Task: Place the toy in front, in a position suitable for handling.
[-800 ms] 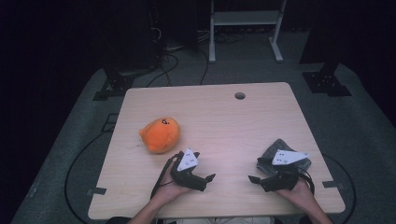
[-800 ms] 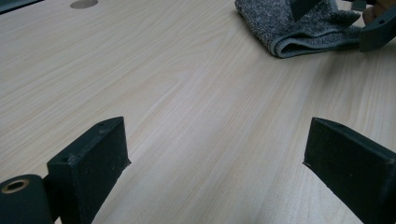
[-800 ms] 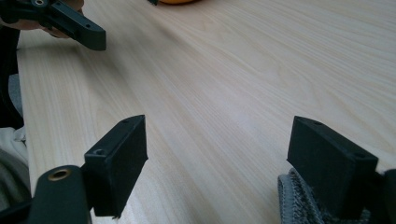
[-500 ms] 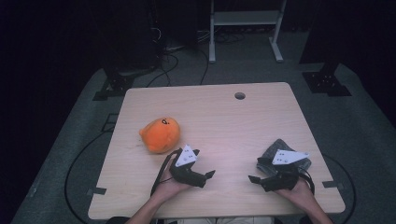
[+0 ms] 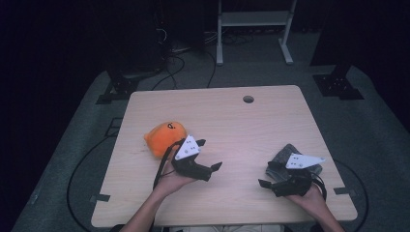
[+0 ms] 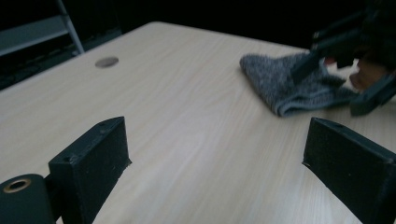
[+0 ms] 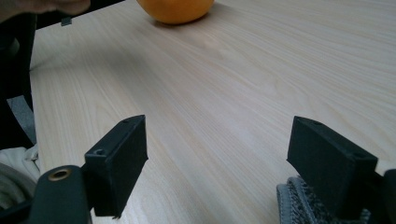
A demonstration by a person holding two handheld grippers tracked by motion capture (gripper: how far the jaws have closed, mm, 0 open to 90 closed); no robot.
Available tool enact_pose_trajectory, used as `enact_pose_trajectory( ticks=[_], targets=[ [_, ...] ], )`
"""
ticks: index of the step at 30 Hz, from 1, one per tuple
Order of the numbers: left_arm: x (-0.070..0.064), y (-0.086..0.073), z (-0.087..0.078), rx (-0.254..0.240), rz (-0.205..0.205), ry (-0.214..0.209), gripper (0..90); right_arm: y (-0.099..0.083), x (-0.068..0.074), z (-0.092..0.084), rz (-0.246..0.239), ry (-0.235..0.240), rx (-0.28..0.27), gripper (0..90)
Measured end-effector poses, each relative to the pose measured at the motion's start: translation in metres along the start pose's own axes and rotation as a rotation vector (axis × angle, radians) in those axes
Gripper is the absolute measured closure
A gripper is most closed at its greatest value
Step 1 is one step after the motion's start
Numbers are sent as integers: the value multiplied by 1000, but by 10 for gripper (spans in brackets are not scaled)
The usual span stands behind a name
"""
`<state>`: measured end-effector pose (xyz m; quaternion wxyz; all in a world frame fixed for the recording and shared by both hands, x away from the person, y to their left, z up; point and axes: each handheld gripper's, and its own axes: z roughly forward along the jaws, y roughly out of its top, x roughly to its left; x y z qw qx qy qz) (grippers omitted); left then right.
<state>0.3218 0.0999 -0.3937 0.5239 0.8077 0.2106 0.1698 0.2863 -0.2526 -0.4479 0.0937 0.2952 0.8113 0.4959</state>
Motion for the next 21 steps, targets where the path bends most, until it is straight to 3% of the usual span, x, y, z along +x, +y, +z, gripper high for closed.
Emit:
enact_pose_trajectory(
  ticks=[4, 6, 7, 9, 12, 13, 17, 21],
  targets=[
    [11, 14, -5, -25, 11, 21, 49, 0, 0, 0, -6, -4, 0, 187],
    [23, 18, -11, -21, 33, 74, 50, 1, 0, -1, -4, -7, -13, 188],
    [23, 18, -11, -21, 33, 74, 49, 1, 0, -1, -4, -7, -13, 188],
    [35, 18, -17, -21, 15, 101, 49, 0, 1, -1, -14, -9, 5, 189],
    [55, 13, -37, -60, -31, 169, 49, 0, 2, 1, -24, -2, 15, 189],
    [55, 13, -37, -60, -31, 169, 50, 0, 2, 1, -24, -2, 15, 189],
    [75, 3, -59, -84, -76, 247, 50, 1, 3, 1, -30, 10, 10, 189],
    [86, -8, -73, -94, -92, 297, 50, 2, 7, 0, -39, 18, 2, 190]
  ],
)
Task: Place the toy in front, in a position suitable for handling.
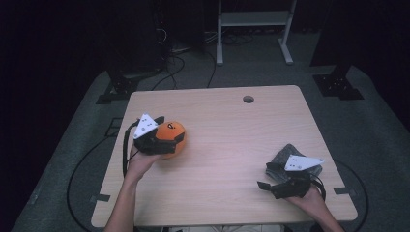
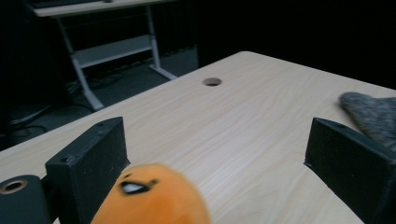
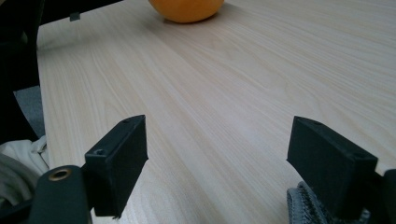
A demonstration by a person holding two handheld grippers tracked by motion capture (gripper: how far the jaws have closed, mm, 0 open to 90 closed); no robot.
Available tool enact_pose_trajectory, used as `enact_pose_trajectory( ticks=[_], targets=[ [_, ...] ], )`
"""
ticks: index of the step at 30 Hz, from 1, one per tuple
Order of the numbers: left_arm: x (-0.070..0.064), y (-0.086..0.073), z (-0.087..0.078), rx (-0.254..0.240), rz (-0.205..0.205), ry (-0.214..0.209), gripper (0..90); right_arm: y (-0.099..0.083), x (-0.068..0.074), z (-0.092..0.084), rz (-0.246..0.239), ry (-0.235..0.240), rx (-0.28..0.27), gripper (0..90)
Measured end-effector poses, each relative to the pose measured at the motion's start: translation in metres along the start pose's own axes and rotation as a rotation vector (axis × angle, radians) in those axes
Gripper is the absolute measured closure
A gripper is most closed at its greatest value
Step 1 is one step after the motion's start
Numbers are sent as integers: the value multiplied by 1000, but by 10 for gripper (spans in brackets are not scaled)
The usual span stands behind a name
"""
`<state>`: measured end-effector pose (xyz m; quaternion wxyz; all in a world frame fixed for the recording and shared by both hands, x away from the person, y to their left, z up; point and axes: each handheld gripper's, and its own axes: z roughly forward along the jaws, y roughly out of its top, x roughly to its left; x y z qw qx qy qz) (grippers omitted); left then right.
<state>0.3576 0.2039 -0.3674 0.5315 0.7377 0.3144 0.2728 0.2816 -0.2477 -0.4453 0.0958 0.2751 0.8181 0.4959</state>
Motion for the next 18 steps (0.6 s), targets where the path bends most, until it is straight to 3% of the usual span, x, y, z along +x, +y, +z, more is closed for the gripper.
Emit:
enact_pose_trajectory(
  ticks=[5, 9, 11, 14, 18],
  targets=[
    [13, -12, -4, 26, 1, 55, 50, 0, 2, 1, -14, 0, 6, 189],
    [26, -26, -3, 40, -40, 82, 57, 0, 1, 0, -11, -2, 5, 189],
    [31, -30, 0, 74, -58, 81, 56, 0, 0, 0, -10, -1, 4, 189],
    [32, -37, 2, 71, -66, 91, 60, 0, 1, 0, -11, 0, 6, 189],
    [34, -46, 8, 105, -69, 103, 61, 0, 1, 0, -13, 4, 6, 189]
  ],
)
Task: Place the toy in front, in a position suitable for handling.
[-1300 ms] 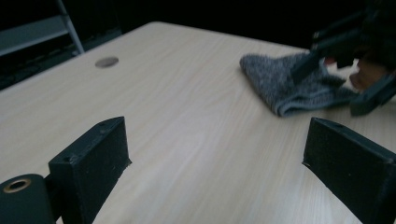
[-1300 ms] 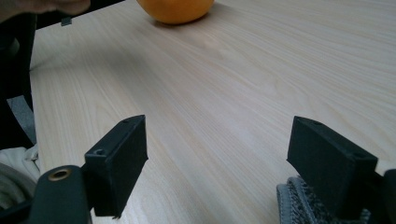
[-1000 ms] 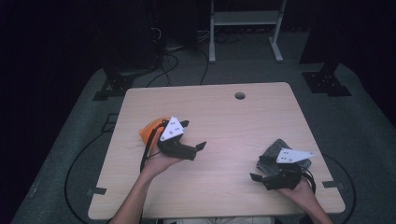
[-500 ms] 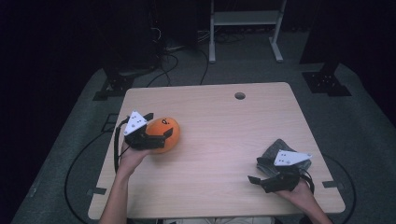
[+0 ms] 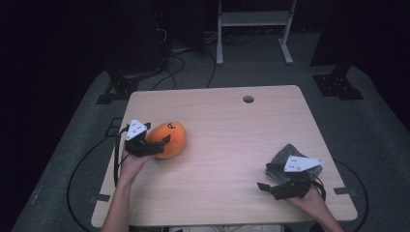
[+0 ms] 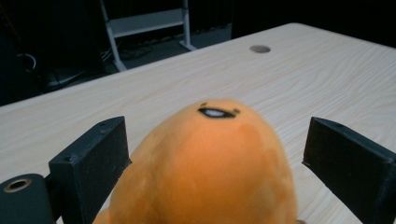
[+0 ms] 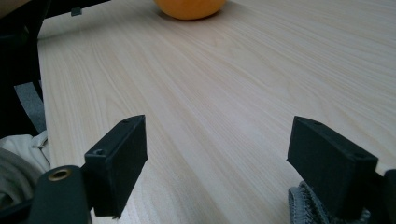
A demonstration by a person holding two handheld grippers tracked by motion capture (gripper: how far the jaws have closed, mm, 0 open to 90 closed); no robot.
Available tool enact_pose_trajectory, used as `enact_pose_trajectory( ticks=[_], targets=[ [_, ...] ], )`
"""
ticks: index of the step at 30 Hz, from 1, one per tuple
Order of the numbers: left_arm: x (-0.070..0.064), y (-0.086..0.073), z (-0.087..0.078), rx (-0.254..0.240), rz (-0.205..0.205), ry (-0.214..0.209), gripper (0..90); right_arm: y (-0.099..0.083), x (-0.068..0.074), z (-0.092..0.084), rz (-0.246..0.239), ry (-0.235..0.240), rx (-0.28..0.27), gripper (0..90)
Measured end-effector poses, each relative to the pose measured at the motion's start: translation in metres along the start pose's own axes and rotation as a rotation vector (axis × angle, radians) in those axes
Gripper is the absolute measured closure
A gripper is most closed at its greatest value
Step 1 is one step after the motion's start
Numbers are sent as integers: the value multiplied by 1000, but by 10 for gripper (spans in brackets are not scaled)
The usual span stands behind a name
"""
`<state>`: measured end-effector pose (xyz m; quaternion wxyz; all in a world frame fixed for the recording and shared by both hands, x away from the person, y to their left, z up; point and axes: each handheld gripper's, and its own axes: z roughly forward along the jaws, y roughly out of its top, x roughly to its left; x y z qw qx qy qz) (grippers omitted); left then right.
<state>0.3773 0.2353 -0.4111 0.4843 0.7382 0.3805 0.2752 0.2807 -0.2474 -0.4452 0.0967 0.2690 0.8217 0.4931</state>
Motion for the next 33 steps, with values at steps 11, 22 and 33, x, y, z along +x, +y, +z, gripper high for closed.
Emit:
enact_pose_trajectory(
  ticks=[11, 22, 33],
  targets=[
    [3, -14, 16, 115, 0, -2, 105, -1, -2, -2, 6, -1, 4, 189],
    [-1, -17, 14, 109, -4, 49, 350, -2, -2, -3, 3, -3, 3, 193],
    [-1, -14, 7, 49, -18, 86, 484, -3, -5, -5, 7, -6, 4, 193]
  ],
)
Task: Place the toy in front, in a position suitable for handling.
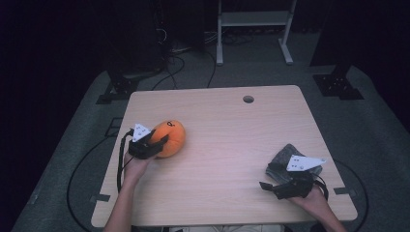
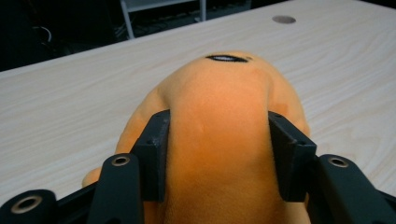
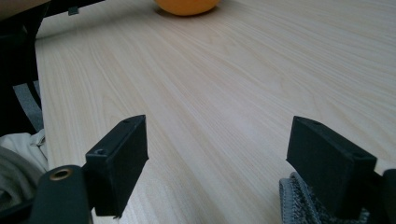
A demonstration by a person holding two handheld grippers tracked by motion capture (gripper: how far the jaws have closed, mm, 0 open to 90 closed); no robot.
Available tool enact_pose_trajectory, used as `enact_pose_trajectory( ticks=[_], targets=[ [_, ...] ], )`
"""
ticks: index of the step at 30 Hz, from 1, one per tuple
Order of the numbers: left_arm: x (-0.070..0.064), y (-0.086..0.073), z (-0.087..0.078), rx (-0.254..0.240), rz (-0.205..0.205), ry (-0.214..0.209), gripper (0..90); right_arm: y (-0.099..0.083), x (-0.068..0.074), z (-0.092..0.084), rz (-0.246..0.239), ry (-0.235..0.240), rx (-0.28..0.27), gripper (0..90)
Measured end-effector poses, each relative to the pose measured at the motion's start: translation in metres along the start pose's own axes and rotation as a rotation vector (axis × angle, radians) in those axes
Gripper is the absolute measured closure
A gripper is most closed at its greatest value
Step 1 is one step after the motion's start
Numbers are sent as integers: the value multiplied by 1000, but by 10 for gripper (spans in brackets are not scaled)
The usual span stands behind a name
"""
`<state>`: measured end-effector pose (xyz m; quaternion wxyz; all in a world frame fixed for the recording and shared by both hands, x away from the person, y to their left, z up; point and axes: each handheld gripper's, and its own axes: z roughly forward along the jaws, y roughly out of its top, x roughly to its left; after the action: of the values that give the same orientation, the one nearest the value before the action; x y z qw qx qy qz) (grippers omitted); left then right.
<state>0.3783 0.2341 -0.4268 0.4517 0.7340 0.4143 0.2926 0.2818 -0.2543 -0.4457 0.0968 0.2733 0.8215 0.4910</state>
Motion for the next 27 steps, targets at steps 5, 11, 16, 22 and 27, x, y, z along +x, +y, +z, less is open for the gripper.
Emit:
enact_pose_trajectory(
  ticks=[5, 11, 16, 22, 27],
  targets=[
    [3, 2, -8, -64, -59, 3, 501, 0, -1, 0, 0, -3, -2, 193],
    [-4, 11, -14, -108, -69, -25, 499, 0, -1, -2, 4, -7, -2, 193],
    [-13, 16, -12, -105, -44, -56, 499, 0, -2, -1, 4, -6, -1, 193],
    [-27, 23, -13, -127, -41, -127, 497, -1, -3, -2, 8, -9, -3, 192],
    [-43, 30, -12, -133, -15, -183, 496, -1, -3, -3, 6, -14, -3, 193]
  ],
)
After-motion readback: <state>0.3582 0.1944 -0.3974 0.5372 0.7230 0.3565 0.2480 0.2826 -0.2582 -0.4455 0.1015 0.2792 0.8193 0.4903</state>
